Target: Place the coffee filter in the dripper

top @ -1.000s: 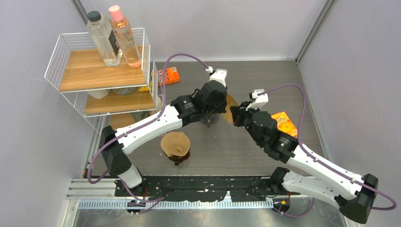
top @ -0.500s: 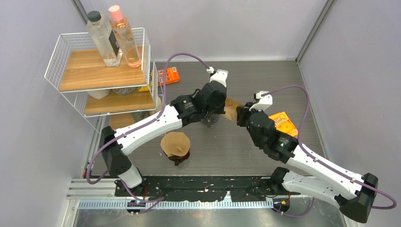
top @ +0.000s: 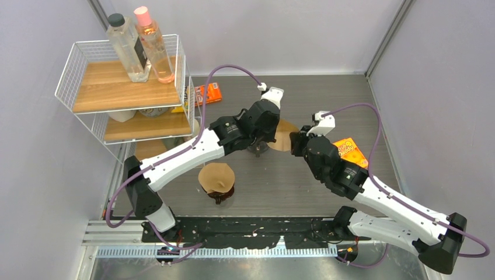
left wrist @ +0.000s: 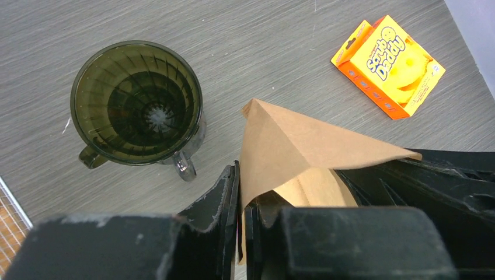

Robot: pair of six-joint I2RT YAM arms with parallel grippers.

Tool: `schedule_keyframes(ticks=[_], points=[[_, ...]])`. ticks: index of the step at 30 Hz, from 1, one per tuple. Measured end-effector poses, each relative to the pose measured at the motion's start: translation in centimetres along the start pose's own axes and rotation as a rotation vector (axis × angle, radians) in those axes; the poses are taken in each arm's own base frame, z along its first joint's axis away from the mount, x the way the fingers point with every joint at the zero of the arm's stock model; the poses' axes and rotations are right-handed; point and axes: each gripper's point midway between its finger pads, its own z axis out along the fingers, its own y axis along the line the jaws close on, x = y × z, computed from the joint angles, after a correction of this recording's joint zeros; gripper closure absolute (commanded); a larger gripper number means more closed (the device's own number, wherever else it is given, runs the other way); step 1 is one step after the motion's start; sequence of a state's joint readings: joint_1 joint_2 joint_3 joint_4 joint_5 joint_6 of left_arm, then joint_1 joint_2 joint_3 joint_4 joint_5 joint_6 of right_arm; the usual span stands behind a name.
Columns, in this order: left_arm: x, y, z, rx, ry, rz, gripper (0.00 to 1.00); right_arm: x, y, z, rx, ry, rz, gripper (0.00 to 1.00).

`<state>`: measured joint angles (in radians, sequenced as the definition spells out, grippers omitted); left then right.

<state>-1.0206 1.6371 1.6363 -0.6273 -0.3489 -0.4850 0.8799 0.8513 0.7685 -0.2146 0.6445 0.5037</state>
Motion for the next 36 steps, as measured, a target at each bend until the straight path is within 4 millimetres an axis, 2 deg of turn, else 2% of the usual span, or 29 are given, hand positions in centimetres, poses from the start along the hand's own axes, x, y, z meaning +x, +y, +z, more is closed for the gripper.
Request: schedule_keyframes(ticks=[3,7,16,20,25,31,36], points=[[0.1,0.1,-0.1,-0.001,0.006,0.017,0.97,-0.1,0.8,-0.1,-0.036,0.015,0.010,0.95],[0.1,0.2,-0.1,-0.001,0.006,0.036,1.00,-0.2,1.7,-0.1,-0.064,0.029,0.027,0.92],[0.1,0.4,-0.1,-0.002,0.007,0.080,1.00,0.2,3.3,-0.2,-0.137,0.064,0.036,0.80],[0.0,0.7,-0.1,-0.017,0.003,0.094,1.00,0.2,3.9,-0.4,-0.169,0.071,0.041,0.65],[-0.1,1.5,0.0,-0.041,0.001,0.104,1.00,-0.7,4.9,-1.1,-0.237,0.055,0.046,0.56],[-0.8,2.5,0.0,-0.062,-0.012,0.103,1.00,-2.2,6.2,-2.1,-0.327,0.010,0.044,0.31],[-1.5,3.9,-0.1,-0.079,-0.020,0.089,1.00,-2.4,6.2,-2.7,-0.364,-0.017,0.029,0.19]])
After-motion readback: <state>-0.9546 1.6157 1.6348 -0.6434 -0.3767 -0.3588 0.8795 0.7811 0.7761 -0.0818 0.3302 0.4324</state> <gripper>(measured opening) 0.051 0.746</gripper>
